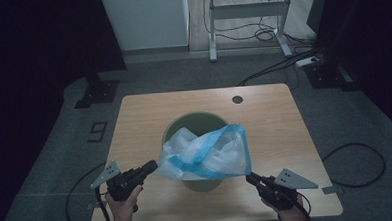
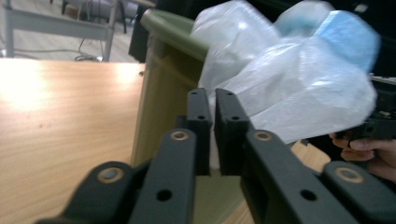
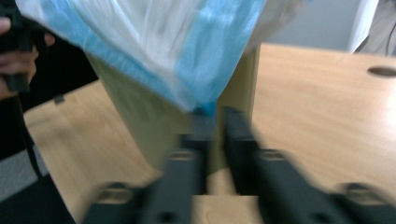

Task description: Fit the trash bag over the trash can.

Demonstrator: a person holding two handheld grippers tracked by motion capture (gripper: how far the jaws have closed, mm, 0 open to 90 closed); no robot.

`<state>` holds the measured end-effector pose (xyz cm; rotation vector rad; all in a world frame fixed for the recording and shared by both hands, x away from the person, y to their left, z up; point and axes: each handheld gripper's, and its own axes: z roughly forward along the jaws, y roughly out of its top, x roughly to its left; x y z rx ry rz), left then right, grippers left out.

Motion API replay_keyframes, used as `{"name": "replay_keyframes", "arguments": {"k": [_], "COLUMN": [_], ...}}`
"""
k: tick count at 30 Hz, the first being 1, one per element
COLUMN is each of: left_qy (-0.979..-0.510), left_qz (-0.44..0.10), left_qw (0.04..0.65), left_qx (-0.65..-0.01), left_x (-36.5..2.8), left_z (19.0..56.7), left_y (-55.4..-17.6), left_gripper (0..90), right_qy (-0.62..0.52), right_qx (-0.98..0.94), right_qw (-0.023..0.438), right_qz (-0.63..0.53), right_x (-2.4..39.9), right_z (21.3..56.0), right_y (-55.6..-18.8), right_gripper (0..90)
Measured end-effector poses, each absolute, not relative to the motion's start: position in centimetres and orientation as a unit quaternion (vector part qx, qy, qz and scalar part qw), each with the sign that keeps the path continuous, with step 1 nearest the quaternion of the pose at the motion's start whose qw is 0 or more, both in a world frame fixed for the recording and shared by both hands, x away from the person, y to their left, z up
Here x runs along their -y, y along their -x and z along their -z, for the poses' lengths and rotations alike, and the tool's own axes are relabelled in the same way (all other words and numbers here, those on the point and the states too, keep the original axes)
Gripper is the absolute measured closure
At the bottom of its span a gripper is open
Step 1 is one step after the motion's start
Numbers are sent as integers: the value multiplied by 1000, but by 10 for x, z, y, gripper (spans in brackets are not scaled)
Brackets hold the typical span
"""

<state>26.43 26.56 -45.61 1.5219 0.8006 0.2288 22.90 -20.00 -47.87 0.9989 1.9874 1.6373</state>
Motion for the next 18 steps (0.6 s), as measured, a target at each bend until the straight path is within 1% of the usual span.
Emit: {"name": "replay_keyframes", "arguments": {"k": [2, 4, 6, 9, 11, 12, 15, 17, 18], "left_qy": [-671, -673, -677, -683, -690, -693, -702, -705, -706], "left_qz": [-93, -95, -91, -87, -72, -68, -57, -55, -48], "left_qw": [652, 653, 653, 648, 644, 640, 628, 625, 623], "left_qx": [-341, -333, -327, -325, -324, -324, -331, -331, -334], "left_x": [-265, -262, -260, -257, -255, -254, -252, -251, -251], "left_z": [452, 447, 443, 439, 440, 441, 447, 450, 451], "left_y": [-264, -263, -263, -265, -268, -270, -273, -274, -274], "left_gripper": [776, 717, 639, 548, 493, 481, 472, 532, 621], "right_qy": [-356, -356, -356, -351, -341, -337, -319, -311, -309], "right_qx": [-696, -689, -684, -679, -675, -675, -682, -684, -687], "right_qw": [200, 205, 203, 192, 179, 177, 179, 182, 186], "right_qz": [-590, -598, -604, -616, -629, -632, -634, -634, -630], "right_x": [201, 202, 202, 201, 200, 199, 195, 193, 191], "right_z": [473, 469, 466, 461, 458, 456, 449, 445, 444], "right_y": [-228, -228, -230, -230, -230, -230, -228, -228, -229], "right_gripper": [594, 524, 492, 492, 523, 560, 729, 805, 845]}}
